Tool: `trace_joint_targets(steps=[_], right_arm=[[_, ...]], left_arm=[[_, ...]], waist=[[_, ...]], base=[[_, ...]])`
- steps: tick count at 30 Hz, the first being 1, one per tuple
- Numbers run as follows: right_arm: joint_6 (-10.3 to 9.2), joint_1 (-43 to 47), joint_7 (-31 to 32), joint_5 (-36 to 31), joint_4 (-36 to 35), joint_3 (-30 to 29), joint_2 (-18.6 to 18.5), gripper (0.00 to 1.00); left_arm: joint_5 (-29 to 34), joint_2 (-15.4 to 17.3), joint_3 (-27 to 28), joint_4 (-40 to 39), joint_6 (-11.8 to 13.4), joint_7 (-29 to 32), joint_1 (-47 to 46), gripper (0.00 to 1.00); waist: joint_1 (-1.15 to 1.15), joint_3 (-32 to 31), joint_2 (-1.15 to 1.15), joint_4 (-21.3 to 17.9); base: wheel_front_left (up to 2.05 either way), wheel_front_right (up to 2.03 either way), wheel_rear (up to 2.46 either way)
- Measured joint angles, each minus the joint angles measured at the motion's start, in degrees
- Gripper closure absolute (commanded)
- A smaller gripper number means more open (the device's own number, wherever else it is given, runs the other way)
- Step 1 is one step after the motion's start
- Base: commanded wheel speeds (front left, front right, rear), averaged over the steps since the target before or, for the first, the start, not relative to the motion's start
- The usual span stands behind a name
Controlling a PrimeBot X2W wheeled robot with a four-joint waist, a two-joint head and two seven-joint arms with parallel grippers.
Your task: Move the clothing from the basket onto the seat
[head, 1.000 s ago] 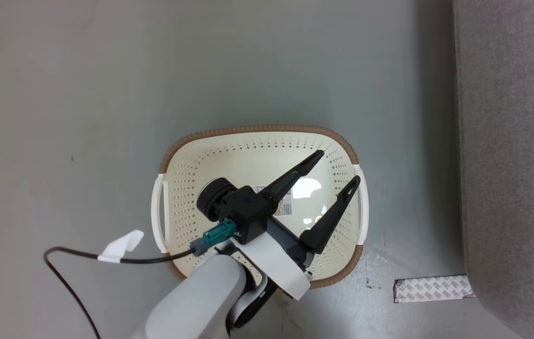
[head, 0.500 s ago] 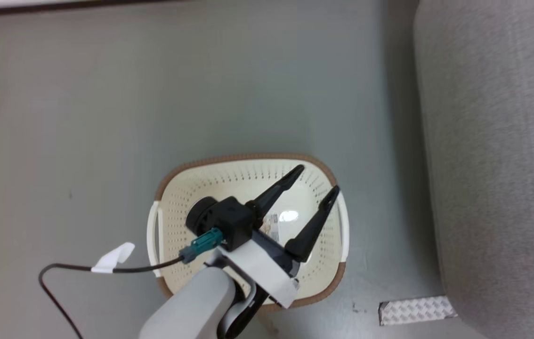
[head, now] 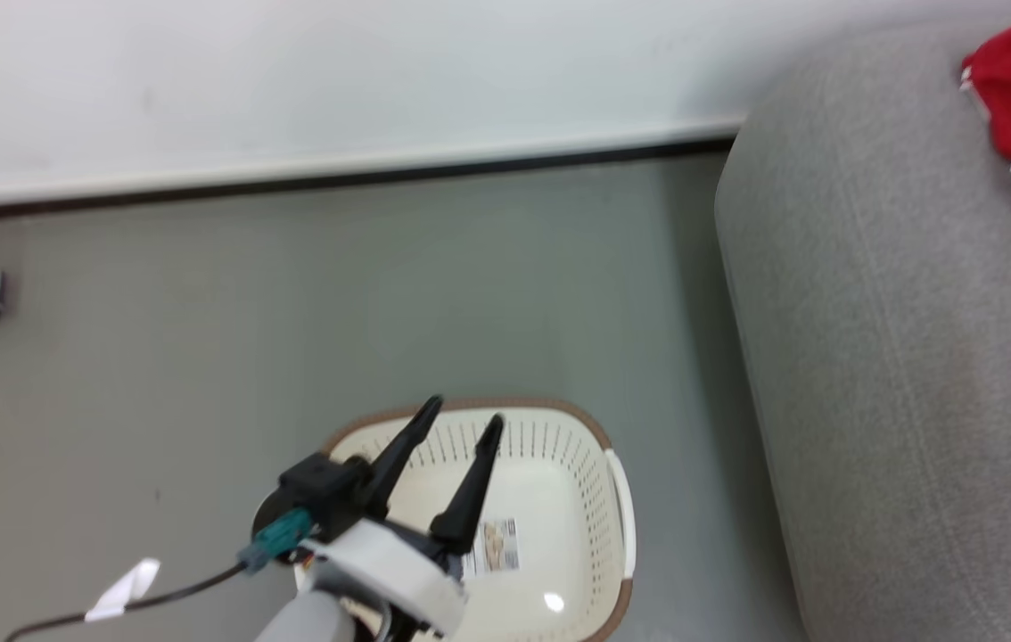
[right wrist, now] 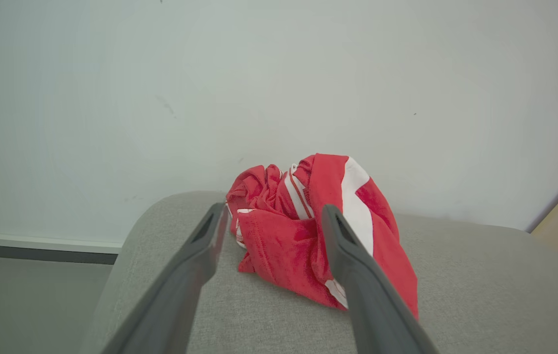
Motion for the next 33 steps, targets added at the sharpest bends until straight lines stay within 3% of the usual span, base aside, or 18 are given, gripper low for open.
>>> trace_joint_targets(steps=[21,33], right_arm=[[0.0,27.6,-0.8,-2.2,-13.6,4.4,15.5,0.0],[0.0,33.1,-0.8,-0.9,-13.9,6.0,16.7,0.0]], left_arm=[[2.7,-1.8,15.5,2.0,-1.1,0.0,18.1,0.0],[6.5,-3.6,21.4,1.3,-2.5,0.0,21.3,0.0]], waist=[[-0.01,-18.5,0.0,4.0],[0.01,-21.4,0.0,5.2]], base=[[0.0,0.0,0.0],[0.0,0.0,0.0]])
